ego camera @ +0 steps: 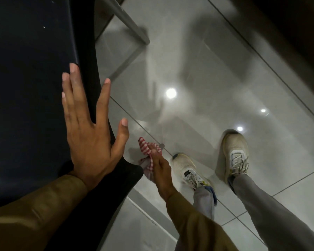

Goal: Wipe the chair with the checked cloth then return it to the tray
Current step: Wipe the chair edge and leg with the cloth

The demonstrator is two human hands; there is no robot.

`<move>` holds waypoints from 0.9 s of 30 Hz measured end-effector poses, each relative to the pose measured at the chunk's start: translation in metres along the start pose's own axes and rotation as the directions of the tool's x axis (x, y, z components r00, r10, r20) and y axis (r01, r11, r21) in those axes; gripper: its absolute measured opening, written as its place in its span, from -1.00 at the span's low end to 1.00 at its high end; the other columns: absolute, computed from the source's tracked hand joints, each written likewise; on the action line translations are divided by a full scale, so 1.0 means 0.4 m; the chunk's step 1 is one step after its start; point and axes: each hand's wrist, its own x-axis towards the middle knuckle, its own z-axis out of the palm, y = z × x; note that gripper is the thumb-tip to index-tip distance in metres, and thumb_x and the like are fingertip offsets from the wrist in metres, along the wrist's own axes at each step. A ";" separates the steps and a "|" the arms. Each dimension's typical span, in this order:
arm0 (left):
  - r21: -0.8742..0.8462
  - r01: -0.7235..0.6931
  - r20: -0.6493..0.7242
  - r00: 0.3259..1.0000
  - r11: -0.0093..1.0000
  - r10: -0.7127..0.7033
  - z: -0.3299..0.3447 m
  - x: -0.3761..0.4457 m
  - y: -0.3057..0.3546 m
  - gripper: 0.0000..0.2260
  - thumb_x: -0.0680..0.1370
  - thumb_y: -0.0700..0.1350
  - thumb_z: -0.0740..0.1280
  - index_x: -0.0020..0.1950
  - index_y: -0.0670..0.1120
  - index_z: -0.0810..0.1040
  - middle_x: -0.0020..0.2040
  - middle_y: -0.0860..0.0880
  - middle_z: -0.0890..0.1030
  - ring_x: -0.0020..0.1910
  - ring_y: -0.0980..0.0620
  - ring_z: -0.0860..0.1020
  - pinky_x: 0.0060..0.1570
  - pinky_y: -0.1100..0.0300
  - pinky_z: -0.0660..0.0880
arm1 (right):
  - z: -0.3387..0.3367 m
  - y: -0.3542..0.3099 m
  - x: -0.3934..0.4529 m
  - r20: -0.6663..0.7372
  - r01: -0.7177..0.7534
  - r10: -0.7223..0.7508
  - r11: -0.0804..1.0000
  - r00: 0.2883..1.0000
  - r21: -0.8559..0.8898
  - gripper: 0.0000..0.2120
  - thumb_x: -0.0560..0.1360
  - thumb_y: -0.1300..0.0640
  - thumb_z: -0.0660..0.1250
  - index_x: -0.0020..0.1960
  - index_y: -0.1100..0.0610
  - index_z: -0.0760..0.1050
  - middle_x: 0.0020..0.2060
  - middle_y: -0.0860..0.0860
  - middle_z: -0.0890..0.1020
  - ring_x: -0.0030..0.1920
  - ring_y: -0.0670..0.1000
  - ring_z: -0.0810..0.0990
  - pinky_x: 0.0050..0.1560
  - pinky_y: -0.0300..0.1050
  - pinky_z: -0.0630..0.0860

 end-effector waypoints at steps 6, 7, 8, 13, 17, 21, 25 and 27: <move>0.008 0.011 0.013 1.000 1.000 -0.011 -0.005 -0.001 0.006 -0.38 0.72 0.10 0.15 0.72 -0.19 0.26 0.69 -0.51 0.05 0.72 -0.48 0.00 0.75 -0.25 -0.06 | 0.000 -0.038 -0.065 0.006 -0.028 0.028 1.000 1.000 0.006 -0.59 0.76 -0.06 0.18 0.46 0.13 0.57 0.37 0.21 0.69 0.37 0.28 0.66 0.45 0.19 0.60; 0.008 0.017 0.018 1.000 1.000 -0.017 -0.008 -0.001 0.010 -0.37 0.72 0.10 0.15 0.72 -0.19 0.26 0.69 -0.51 0.04 0.72 -0.48 0.00 0.75 -0.24 -0.06 | 0.005 -0.034 -0.121 0.037 0.025 -0.027 0.999 0.999 0.042 -0.58 0.76 -0.07 0.18 0.48 0.12 0.57 0.36 0.15 0.71 0.39 0.22 0.68 0.46 0.17 0.60; 0.009 0.021 0.020 1.000 1.000 -0.022 -0.011 -0.001 0.013 -0.37 0.71 0.10 0.15 0.72 -0.19 0.25 0.69 -0.50 0.04 0.72 -0.47 0.00 0.75 -0.25 -0.06 | 0.012 -0.029 -0.173 0.074 0.082 -0.087 0.994 0.993 0.073 -0.58 0.76 -0.08 0.18 0.51 0.07 0.56 0.38 0.06 0.71 0.40 0.10 0.69 0.45 0.07 0.62; -0.003 0.011 0.007 1.000 1.000 -0.011 -0.010 0.001 0.011 -0.38 0.72 0.11 0.16 0.72 -0.18 0.26 0.70 -0.48 0.03 0.73 -0.45 -0.01 0.76 -0.22 -0.06 | 0.021 0.023 -0.160 0.041 0.138 -0.144 0.984 0.989 0.113 -0.63 0.78 0.04 0.15 0.39 0.12 0.65 0.27 0.12 0.77 0.31 0.15 0.75 0.36 0.00 0.66; 0.018 0.014 -0.005 1.000 1.000 -0.014 0.000 -0.004 0.002 -0.36 0.71 0.13 0.16 0.72 -0.16 0.26 0.72 -0.44 0.02 0.75 -0.40 -0.02 0.77 -0.21 -0.05 | -0.021 0.030 0.007 -0.036 -0.007 0.012 0.992 0.999 0.129 -0.69 0.78 0.04 0.14 0.19 0.01 0.67 0.22 0.21 0.76 0.22 0.21 0.77 0.16 -0.09 0.71; 0.029 0.012 -0.015 1.000 1.000 -0.011 0.010 0.000 -0.007 -0.36 0.71 0.14 0.15 0.73 -0.14 0.25 0.74 -0.40 0.00 0.76 -0.38 -0.03 0.77 -0.22 -0.05 | -0.005 -0.007 0.072 -0.080 -0.056 0.066 0.991 0.995 0.120 -0.66 0.77 -0.04 0.17 0.31 0.08 0.65 0.34 0.19 0.70 0.35 0.20 0.67 0.47 0.18 0.58; 0.048 0.018 -0.006 1.000 0.999 -0.017 -0.002 0.001 0.004 -0.36 0.71 0.12 0.17 0.73 -0.17 0.25 0.72 -0.43 0.01 0.75 -0.41 -0.01 0.77 -0.21 -0.05 | 0.030 -0.016 -0.120 -0.026 0.050 -0.047 0.989 0.999 0.139 -0.59 0.72 -0.18 0.22 0.17 0.06 0.72 0.18 0.13 0.78 0.20 0.24 0.74 0.27 0.20 0.67; 0.050 0.032 0.004 0.999 0.998 -0.032 -0.005 0.001 0.010 -0.35 0.70 0.13 0.17 0.73 -0.17 0.24 0.73 -0.43 0.01 0.75 -0.40 -0.02 0.77 -0.19 -0.07 | 0.044 -0.021 -0.199 0.049 0.097 -0.106 0.984 0.993 0.152 -0.46 0.65 -0.31 0.24 0.40 0.02 0.66 0.28 0.01 0.77 0.32 0.05 0.74 0.27 -0.02 0.71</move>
